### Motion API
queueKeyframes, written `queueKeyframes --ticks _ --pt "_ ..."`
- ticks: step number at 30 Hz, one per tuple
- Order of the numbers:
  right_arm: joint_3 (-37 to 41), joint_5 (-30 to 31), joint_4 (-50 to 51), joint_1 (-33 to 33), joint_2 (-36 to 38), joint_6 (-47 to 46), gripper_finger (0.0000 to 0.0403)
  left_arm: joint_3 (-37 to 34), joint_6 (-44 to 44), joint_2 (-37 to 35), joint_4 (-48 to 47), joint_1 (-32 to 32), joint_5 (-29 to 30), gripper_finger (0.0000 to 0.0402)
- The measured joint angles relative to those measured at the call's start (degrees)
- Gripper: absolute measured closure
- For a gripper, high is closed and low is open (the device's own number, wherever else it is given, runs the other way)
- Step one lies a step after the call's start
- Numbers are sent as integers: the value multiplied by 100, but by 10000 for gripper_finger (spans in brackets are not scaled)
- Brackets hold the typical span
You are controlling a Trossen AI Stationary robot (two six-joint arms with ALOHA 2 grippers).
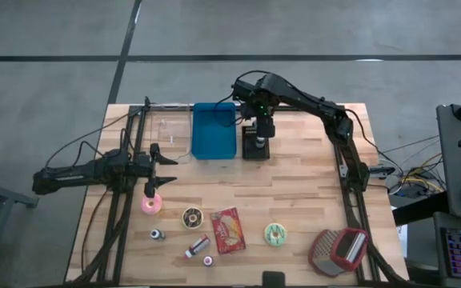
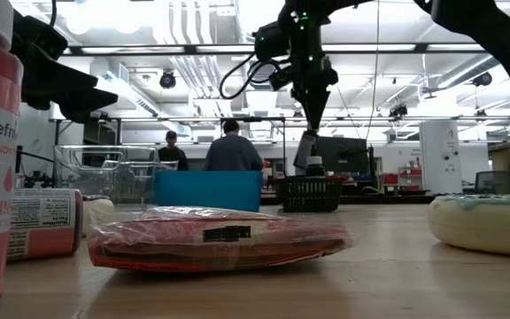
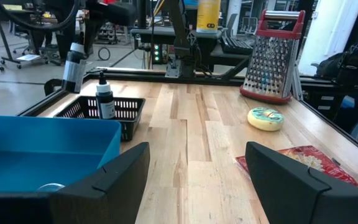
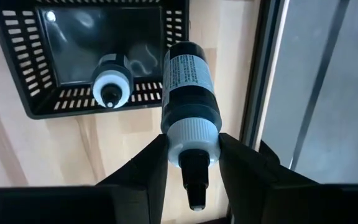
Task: Pick & Place Food Item
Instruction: Put the top black food coloring into the black bin
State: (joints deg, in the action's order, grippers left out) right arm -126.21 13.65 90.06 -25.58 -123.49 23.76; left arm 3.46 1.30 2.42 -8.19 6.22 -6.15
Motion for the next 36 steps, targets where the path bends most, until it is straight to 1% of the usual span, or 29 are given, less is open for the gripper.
queueKeyframes --ticks 3,8,17,20,28,36 --pt "2 -42 -4 2 -38 63 279 0 0 0 0 0 0 129" --pt "2 -311 -7 7 -38 58 281 0 0 0 0 0 0 129" --pt "86 -381 -90 22 -38 86 282 0 0 0 0 0 0 129" --pt "199 -505 -101 20 -38 42 282 0 2 0 0 2 0 129" --pt "636 -467 -246 -4 -38 43 282 0 1 0 0 0 0 129" --pt "832 -460 -424 -54 -38 49 277 0 0 0 0 2 0 129"
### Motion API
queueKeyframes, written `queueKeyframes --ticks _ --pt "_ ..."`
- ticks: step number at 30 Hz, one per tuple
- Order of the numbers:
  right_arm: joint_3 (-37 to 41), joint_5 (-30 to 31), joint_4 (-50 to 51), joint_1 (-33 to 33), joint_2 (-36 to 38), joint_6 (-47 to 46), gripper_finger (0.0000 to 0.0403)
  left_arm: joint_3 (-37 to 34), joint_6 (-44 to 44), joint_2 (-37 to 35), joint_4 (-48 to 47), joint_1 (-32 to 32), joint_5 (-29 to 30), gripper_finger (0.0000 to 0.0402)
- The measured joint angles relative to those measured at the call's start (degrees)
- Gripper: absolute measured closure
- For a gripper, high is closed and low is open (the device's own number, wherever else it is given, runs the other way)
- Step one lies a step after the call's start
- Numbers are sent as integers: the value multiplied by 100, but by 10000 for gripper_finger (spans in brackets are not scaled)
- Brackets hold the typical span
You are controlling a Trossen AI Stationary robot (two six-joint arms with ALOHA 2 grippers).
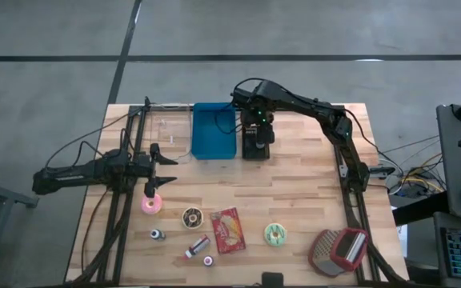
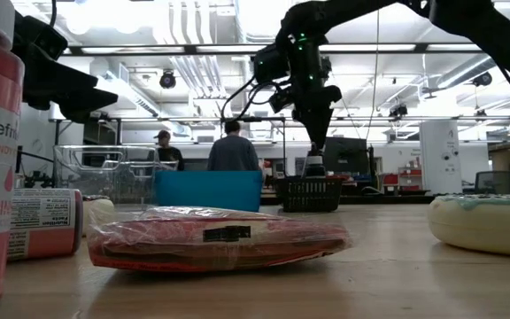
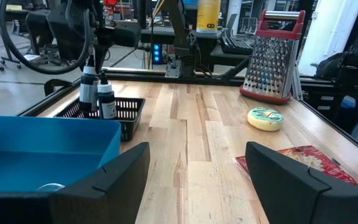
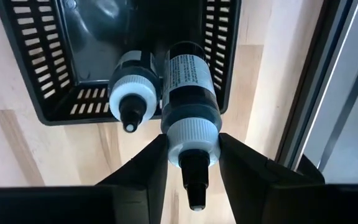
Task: Pick & Place Food Item
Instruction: Put the top black food coloring into the black bin
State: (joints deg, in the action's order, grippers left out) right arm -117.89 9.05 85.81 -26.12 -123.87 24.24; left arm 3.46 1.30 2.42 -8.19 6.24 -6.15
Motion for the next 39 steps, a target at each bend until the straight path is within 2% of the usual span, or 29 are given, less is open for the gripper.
queueKeyframes --ticks 39 --pt "731 -54 -812 -116 4 444 273 0 2 0 0 0 0 129"
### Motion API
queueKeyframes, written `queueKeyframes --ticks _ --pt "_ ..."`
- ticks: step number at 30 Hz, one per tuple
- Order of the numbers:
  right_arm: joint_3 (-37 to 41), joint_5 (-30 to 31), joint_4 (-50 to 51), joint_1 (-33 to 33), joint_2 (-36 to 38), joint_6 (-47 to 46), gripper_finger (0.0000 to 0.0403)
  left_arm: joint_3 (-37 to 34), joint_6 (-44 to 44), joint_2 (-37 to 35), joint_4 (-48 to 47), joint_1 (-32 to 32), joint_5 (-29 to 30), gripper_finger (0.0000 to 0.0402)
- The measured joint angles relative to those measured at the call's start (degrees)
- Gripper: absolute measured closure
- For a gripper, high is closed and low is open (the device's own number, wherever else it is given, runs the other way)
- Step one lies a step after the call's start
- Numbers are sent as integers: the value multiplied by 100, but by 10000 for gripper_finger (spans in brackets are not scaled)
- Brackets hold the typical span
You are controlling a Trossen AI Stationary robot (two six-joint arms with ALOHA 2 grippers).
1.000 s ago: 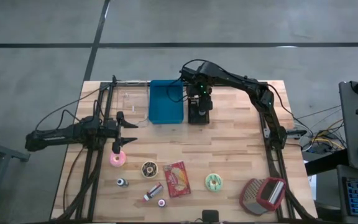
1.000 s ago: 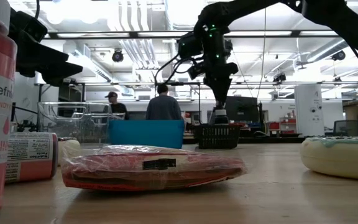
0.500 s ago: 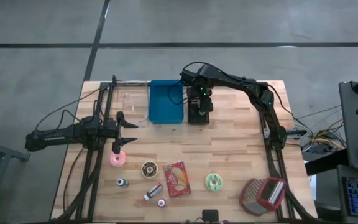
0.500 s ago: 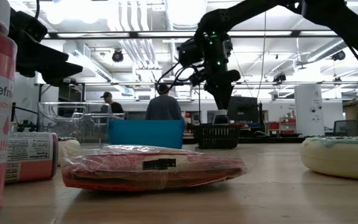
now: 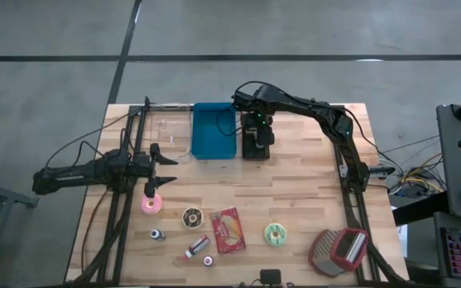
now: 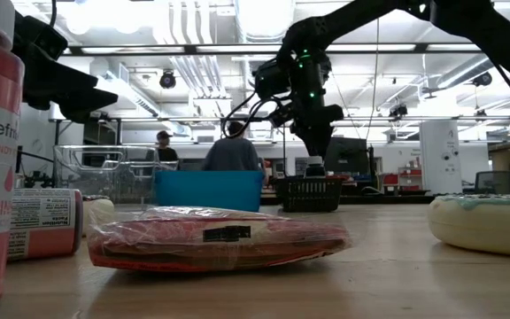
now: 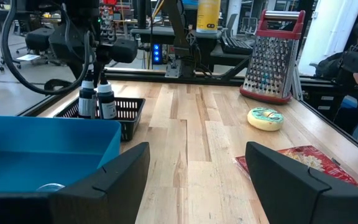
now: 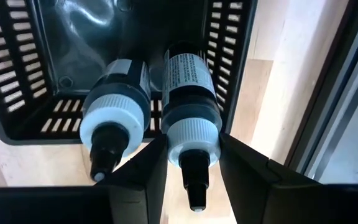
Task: Pick & Place Food Item
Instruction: Put the top black food coloring into the black bin
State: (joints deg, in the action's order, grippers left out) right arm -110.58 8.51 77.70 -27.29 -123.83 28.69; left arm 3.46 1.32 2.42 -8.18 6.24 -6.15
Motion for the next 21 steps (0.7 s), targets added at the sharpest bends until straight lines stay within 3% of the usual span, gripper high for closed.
queueKeyframes --ticks 21 --pt "-167 0 -18 0 0 -149 250 0 -1 0 0 0 0 129"
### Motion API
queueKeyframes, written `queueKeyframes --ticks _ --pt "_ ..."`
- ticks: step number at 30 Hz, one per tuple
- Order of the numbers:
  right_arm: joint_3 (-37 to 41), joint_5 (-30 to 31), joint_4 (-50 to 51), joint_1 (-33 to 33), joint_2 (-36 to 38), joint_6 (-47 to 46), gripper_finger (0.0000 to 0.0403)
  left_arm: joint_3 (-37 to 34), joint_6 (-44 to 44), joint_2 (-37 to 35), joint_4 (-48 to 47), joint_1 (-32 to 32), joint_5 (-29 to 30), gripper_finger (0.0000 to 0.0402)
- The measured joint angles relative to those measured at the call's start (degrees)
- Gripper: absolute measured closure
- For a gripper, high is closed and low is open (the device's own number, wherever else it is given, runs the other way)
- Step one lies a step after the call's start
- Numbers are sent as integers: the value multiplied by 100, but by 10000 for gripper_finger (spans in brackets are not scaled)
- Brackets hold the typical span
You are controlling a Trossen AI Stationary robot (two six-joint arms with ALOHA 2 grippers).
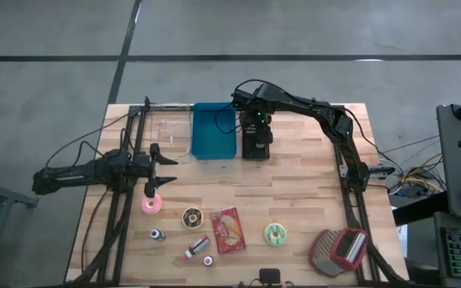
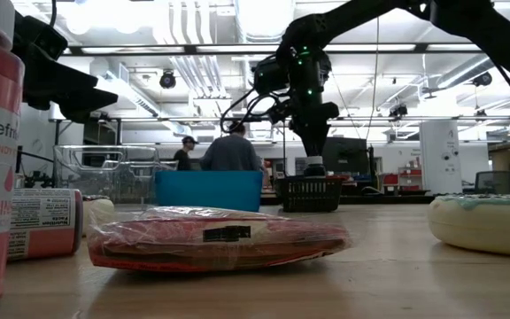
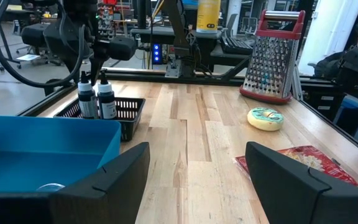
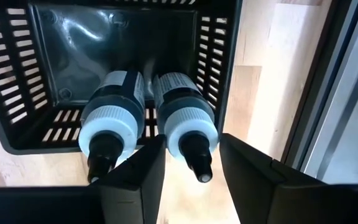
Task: Pick & Place Food Item
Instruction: Put the top black food coloring into the black bin
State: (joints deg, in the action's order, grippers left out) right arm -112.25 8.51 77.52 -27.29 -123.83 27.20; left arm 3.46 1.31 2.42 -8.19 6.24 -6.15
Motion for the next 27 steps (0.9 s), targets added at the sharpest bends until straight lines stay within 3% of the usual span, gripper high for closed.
queueKeyframes --ticks 27 --pt "0 324 47 -15 66 46 241 0 -1 0 0 0 0 129"
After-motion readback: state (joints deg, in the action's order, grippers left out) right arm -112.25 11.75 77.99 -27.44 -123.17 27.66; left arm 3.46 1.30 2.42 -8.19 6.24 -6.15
